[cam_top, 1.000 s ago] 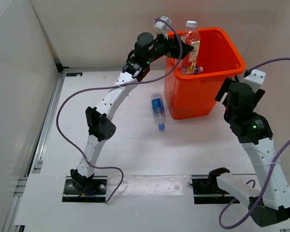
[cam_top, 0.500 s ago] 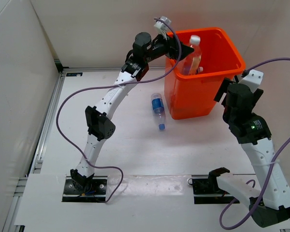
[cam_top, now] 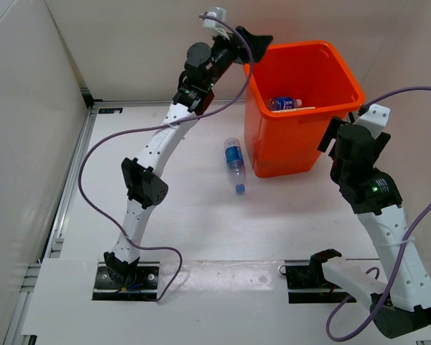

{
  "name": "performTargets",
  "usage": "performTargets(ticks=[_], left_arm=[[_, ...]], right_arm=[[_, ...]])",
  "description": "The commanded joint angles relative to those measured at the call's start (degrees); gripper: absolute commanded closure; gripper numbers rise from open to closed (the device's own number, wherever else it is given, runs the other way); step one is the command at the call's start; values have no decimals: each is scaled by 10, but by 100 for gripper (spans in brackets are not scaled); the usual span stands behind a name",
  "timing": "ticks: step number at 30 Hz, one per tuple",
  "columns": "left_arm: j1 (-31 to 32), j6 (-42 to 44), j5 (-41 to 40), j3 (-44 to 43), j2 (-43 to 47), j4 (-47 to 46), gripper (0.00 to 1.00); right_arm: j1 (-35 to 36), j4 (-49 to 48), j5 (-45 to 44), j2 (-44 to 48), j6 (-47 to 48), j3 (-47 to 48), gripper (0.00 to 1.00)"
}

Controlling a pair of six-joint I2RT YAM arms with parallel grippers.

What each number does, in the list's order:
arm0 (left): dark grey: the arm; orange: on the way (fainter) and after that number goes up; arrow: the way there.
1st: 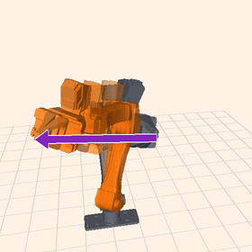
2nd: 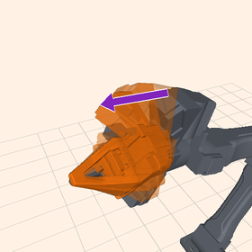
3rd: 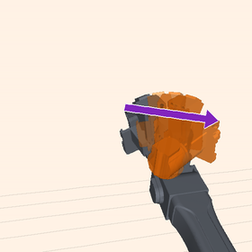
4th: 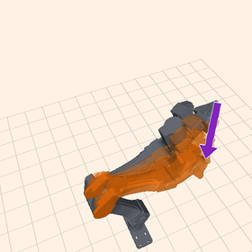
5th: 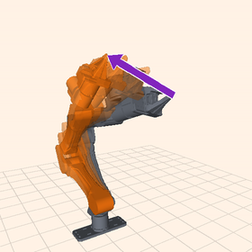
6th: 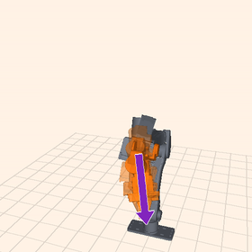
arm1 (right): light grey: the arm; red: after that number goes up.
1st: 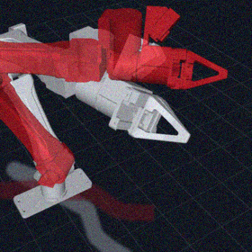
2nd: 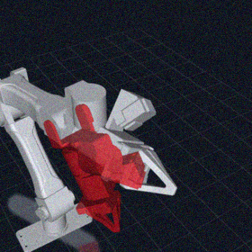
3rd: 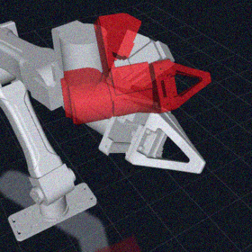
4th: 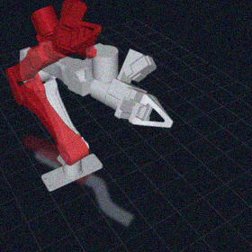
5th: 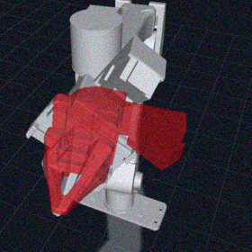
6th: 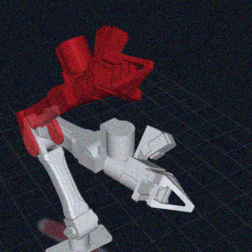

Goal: Put the plastic bottles in the bin

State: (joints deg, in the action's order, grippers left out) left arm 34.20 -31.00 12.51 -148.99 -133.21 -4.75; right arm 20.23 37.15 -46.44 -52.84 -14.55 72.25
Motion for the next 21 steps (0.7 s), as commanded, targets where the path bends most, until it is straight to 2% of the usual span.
performTargets(ticks=[1,2,4,5,8,9,11,12,13,15,16,17,18,21], left_arm=[[-32,60,-163,-16,87,-3,0],[-41,107,-184,12,96,-3,0],[-68,114,-215,32,124,2,0],[-81,122,-223,50,130,44,0],[-91,149,-328,112,174,108,0],[-91,151,-362,135,188,126,0],[-92,135,-373,172,201,189,0],[-93,80,-379,200,210,204,0],[-98,47,-359,214,212,248,0],[-133,-122,-305,275,209,325,5],[-147,-145,-197,286,202,337,5],[-151,-177,-171,290,180,355,5],[-149,-177,-152,284,160,417,2],[-127,-157,-75,294,127,446,0]], right_arm=[[2,-24,-21,11,6,-3,10],[5,-25,-22,11,6,-4,10],[7,-28,-20,11,4,-6,10],[10,-29,-20,11,6,-8,10],[11,-30,-18,9,6,-10,10],[8,-30,-16,10,4,-10,10],[5,-24,-15,11,-5,-11,10],[4,-23,-11,12,-5,-12,10],[4,-23,-11,12,-6,-13,10],[4,-20,-9,13,-7,-15,10],[5,-21,-9,14,-7,-15,10],[5,-20,-9,13,-7,-16,10],[6,-20,-8,14,-7,-16,10],[5,-21,-6,16,-3,-18,10]])
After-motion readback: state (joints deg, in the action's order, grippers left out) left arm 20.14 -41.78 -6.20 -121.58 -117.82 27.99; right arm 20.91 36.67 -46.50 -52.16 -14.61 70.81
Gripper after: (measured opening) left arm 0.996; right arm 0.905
